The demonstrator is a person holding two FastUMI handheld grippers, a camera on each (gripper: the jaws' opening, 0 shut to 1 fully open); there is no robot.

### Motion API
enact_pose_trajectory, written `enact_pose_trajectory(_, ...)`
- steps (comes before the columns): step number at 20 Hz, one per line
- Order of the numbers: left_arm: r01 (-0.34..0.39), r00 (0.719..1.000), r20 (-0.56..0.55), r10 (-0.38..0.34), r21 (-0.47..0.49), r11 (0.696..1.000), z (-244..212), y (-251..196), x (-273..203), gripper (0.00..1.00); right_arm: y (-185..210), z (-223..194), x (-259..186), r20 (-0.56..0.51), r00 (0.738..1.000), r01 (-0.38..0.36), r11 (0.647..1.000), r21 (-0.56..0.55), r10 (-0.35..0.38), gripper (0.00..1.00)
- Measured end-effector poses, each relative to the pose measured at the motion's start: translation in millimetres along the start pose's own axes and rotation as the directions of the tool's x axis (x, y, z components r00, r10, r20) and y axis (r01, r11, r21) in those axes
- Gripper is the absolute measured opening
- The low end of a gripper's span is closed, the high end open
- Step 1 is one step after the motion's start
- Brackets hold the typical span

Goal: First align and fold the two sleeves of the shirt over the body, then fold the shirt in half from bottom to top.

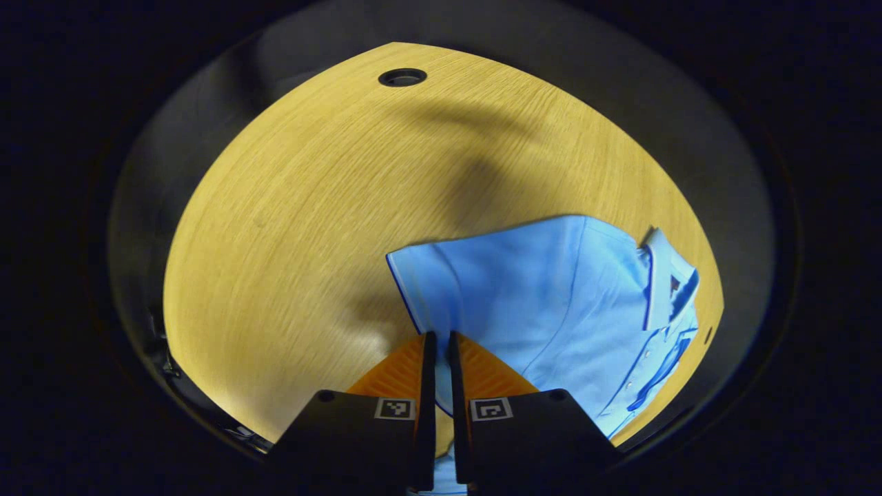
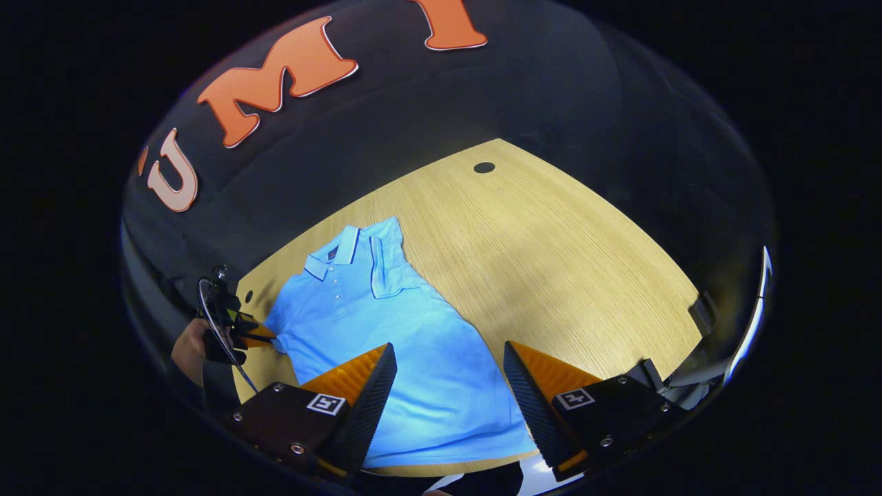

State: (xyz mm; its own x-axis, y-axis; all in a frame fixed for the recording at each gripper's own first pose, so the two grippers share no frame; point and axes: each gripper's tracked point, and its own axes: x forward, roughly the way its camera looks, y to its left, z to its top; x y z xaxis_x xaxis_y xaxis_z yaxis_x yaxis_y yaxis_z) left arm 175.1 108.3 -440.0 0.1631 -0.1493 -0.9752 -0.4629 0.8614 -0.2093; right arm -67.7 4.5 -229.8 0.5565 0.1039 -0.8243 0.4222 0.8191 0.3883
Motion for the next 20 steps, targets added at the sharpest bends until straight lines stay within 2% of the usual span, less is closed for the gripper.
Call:
enact_pose_trajectory(4, 0.101, 0.993, 0.054, -0.104, 0.054, 0.993, 7, -23, -19, 0.16, -9, -4, -6, 0.005, 1.000, 0.018, 1.000, 0.001, -0.018, 0.95)
enact_pose_trajectory(8, 0.177, 0.976, 0.094, -0.197, 0.191, 0.966, 8, -66, -38, 0.16, -11, -4, -9, 0.015, 1.000, 0.019, 0.999, 0.029, -0.020, 0.95)
enact_pose_trajectory(12, 0.190, 0.970, 0.087, -0.227, 0.315, 0.930, -1, -106, -42, 0.16, -17, -6, -14, 0.020, 0.999, 0.028, 0.999, 0.034, -0.029, 0.95)
enact_pose_trajectory(16, 0.190, 0.976, 0.028, -0.217, 0.389, 0.901, -22, -140, -32, 0.16, -24, -9, -21, 0.027, 0.999, 0.042, 0.998, 0.048, -0.043, 0.96)
enact_pose_trajectory(20, 0.240, 0.965, -0.018, -0.261, 0.458, 0.856, -48, -177, -34, 0.18, -31, -11, -27, 0.028, 0.998, 0.051, 0.996, 0.067, -0.053, 0.95)
